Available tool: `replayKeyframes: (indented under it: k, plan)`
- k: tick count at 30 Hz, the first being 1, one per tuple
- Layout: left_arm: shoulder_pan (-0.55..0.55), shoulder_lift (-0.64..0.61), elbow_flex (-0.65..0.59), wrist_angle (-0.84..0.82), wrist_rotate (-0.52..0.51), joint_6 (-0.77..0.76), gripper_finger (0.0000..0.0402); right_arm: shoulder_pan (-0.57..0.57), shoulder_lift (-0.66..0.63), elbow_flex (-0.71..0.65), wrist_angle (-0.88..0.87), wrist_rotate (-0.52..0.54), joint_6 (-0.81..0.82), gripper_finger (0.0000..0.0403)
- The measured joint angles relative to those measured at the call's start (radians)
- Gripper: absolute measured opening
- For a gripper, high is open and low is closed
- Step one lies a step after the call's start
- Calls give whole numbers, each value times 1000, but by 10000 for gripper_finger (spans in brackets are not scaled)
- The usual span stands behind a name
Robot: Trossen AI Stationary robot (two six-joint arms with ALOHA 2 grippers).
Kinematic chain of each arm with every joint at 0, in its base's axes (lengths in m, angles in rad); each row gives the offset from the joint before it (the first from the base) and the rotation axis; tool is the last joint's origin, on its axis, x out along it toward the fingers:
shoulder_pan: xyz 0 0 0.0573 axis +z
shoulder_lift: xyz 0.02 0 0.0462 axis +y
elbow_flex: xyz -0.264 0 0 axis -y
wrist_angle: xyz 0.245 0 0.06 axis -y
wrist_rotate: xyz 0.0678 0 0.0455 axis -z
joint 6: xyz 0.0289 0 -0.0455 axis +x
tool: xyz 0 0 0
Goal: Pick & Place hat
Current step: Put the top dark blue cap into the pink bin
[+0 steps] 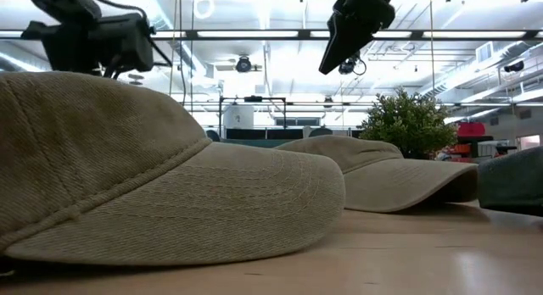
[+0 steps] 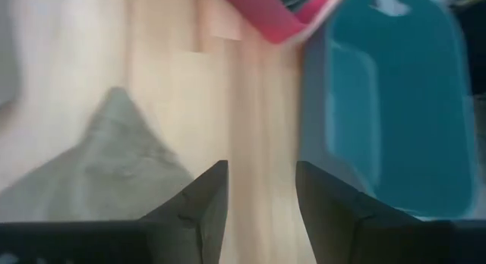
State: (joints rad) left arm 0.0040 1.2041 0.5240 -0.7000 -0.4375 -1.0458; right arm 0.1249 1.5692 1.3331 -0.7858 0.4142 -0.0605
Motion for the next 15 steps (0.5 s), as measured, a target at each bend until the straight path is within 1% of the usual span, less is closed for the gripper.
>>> replayKeyframes:
  k: [4,7,11,15]
  plan:
    - [0,0,-14,8,17,-9,3,0,0,0,-19,-81,1,159]
    - [-6,-1,8,0,18,33,3,1,0,-14,-27,-135,0,159]
    - [-26,-9,103,-51,-5,81,3,1,1,-65,-42,-227,1,159]
    - [-60,-9,224,-151,-15,98,3,17,2,-103,-51,-248,88,159]
